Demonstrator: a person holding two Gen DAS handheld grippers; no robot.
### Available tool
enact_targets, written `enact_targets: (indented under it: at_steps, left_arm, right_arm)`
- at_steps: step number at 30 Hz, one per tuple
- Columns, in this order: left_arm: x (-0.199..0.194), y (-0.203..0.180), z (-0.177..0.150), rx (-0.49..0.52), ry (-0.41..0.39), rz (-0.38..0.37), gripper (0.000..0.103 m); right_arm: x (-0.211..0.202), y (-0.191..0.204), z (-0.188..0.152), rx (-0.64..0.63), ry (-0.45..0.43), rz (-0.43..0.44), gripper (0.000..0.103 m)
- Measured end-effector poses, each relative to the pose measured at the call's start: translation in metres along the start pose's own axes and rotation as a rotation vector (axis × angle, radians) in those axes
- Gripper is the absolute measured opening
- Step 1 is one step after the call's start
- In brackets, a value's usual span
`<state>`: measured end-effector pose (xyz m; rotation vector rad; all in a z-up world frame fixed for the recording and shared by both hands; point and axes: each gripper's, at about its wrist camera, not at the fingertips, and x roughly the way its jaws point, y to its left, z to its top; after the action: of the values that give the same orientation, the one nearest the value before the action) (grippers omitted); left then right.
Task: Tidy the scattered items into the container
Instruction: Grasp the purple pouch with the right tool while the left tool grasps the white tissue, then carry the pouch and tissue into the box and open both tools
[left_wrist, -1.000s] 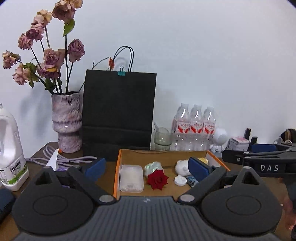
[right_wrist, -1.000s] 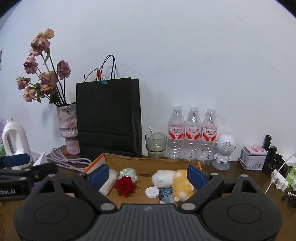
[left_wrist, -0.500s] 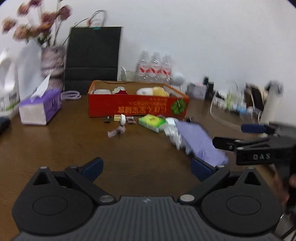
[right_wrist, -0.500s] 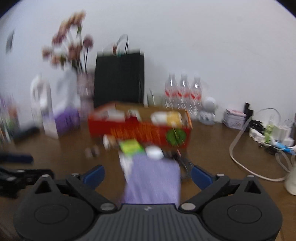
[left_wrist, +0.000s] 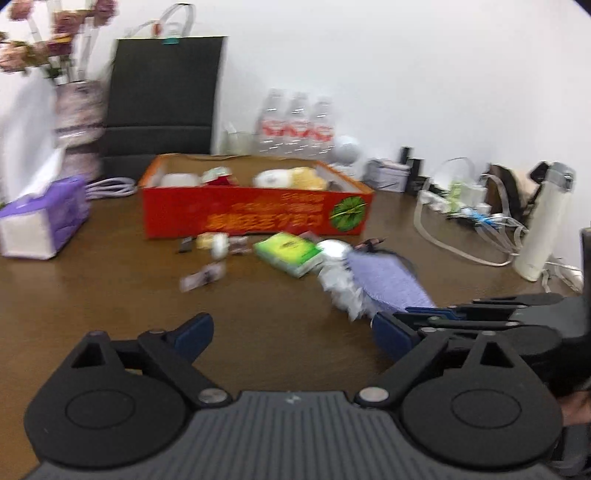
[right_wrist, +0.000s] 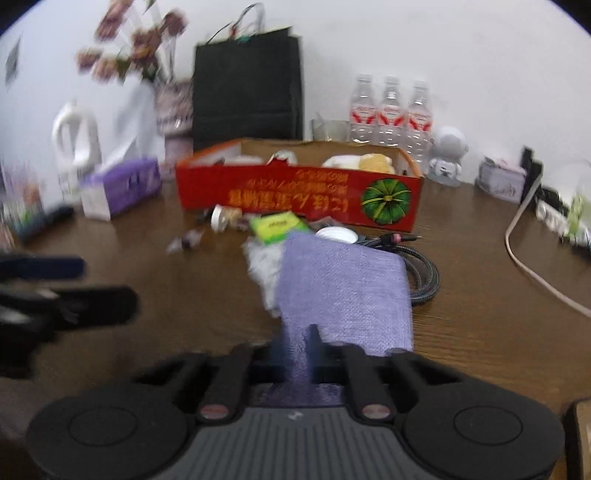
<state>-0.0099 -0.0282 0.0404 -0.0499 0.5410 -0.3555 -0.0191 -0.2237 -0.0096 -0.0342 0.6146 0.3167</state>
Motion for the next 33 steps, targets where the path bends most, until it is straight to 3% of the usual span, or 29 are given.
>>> enact_targets:
  at_steps: [6, 9, 11, 12, 13, 14, 17, 20, 21, 22, 24, 28, 30, 33]
  left_arm:
    - [0.055, -0.029, 0.021, 0.051, 0.071, -0.106, 0.079]
    - [0.079, -0.048, 0.020, 0.073, 0.104, -0.174, 0.079]
    - [0.095, -0.057, 0.019, 0.079, 0.141, -0.150, 0.064]
    - [0.100, -0.059, 0.017, 0.087, 0.157, -0.133, 0.035]
    - [0.102, -0.060, 0.016, 0.089, 0.167, -0.120, 0.025]
    - [0.100, -0.057, 0.015, 0.081, 0.163, -0.115, 0.025]
    - [0.080, -0.043, 0.014, 0.061, 0.116, -0.073, 0.022]
    - [0.049, -0.021, 0.013, 0.005, 0.067, -0.016, 0.022]
    - [0.040, -0.014, 0.012, -0.024, 0.058, -0.004, 0.022]
    - [0.033, -0.006, 0.011, -0.053, 0.052, 0.007, 0.022]
    - [0.023, 0.004, 0.007, -0.086, 0.052, 0.035, 0.022]
    - [0.013, 0.018, 0.001, -0.114, 0.068, 0.094, 0.023]
    - [0.010, 0.024, -0.001, -0.132, 0.075, 0.099, 0.023]
    - [0.006, 0.025, -0.002, -0.141, 0.070, 0.091, 0.023]
  right_arm:
    - [-0.047, -0.035, -0.007, 0.120, 0.024, 0.016, 0.007]
    - [-0.056, -0.051, -0.016, 0.193, 0.053, 0.039, 0.008]
    - [-0.056, -0.055, -0.019, 0.206, 0.066, 0.052, 0.008]
    - [-0.056, -0.056, -0.020, 0.203, 0.073, 0.047, 0.008]
    - [-0.056, -0.056, -0.022, 0.198, 0.082, 0.044, 0.009]
    - [-0.054, -0.055, -0.022, 0.190, 0.100, 0.046, 0.012]
    - [-0.052, -0.049, -0.027, 0.153, 0.143, 0.076, 0.027]
    - [-0.064, -0.052, -0.025, 0.160, 0.072, 0.071, 0.035]
    - [-0.065, -0.051, -0.022, 0.147, 0.050, 0.032, 0.045]
    - [-0.062, -0.049, -0.020, 0.124, 0.037, -0.025, 0.064]
    - [-0.047, -0.045, -0.017, 0.070, 0.047, -0.099, 0.080]
    - [-0.018, -0.045, -0.017, 0.053, 0.107, -0.140, 0.078]
    - [-0.015, -0.041, -0.020, 0.051, 0.086, -0.121, 0.072]
    - [-0.017, -0.027, -0.020, -0.010, 0.068, -0.070, 0.029]
